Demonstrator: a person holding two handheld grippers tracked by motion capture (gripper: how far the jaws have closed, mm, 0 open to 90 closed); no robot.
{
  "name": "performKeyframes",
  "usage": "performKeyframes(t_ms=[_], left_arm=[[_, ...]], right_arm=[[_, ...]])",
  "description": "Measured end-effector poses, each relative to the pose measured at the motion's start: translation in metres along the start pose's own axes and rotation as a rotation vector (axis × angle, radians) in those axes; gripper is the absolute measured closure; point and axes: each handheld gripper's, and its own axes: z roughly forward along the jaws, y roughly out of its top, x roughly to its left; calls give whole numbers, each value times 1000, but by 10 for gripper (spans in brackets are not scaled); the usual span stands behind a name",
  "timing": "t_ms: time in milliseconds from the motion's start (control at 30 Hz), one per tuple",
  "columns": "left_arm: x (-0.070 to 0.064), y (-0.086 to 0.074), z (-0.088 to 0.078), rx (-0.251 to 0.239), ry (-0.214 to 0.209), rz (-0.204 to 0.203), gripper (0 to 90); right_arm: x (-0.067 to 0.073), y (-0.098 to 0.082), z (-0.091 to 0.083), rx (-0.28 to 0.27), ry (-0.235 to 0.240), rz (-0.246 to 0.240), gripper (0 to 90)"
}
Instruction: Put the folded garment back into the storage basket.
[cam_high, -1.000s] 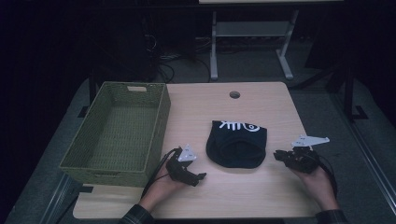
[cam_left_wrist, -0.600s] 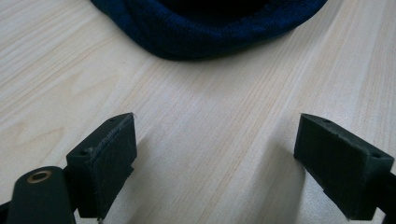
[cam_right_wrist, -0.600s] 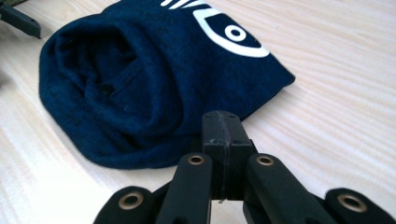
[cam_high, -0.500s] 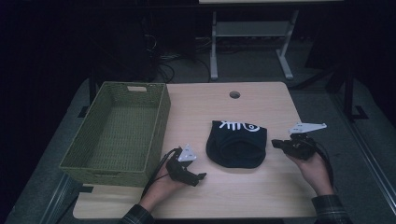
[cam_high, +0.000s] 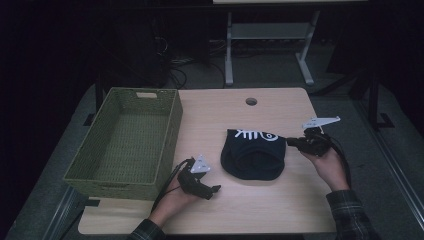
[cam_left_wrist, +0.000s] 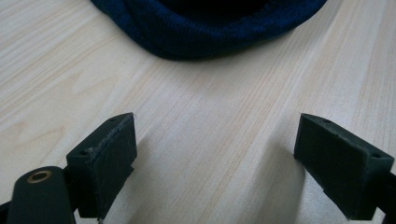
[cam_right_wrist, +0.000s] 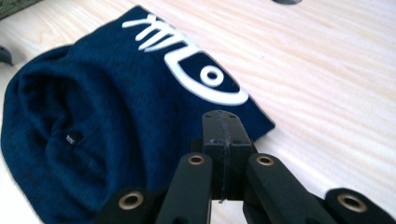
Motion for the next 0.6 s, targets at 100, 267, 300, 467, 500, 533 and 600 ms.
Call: performKeyframes(t_ms=[100,267,300,467,500,533,600], left_arm=[[0,0,-1,10,-1,1,121],[0,0,-1,7,-1,-1,121],[0,0,-1,7,-1,-1,121],[0,0,-1,7,-1,0,121],[0,0,-1,7,-1,-1,121],[0,0,-1,7,-1,0,121],[0,0,-1,7,-1,0,121]], right_arm=[[-4,8,8,22,2,6,900],[-9,14,16,22,2,8,900],[-10,15,19,19,-1,7,900],[-19,23,30,12,-5,24,900],[-20,24,33,22,-13,27,900],[-23,27,38,25,-16,28,900],[-24,28,41,19,-24,27,900]])
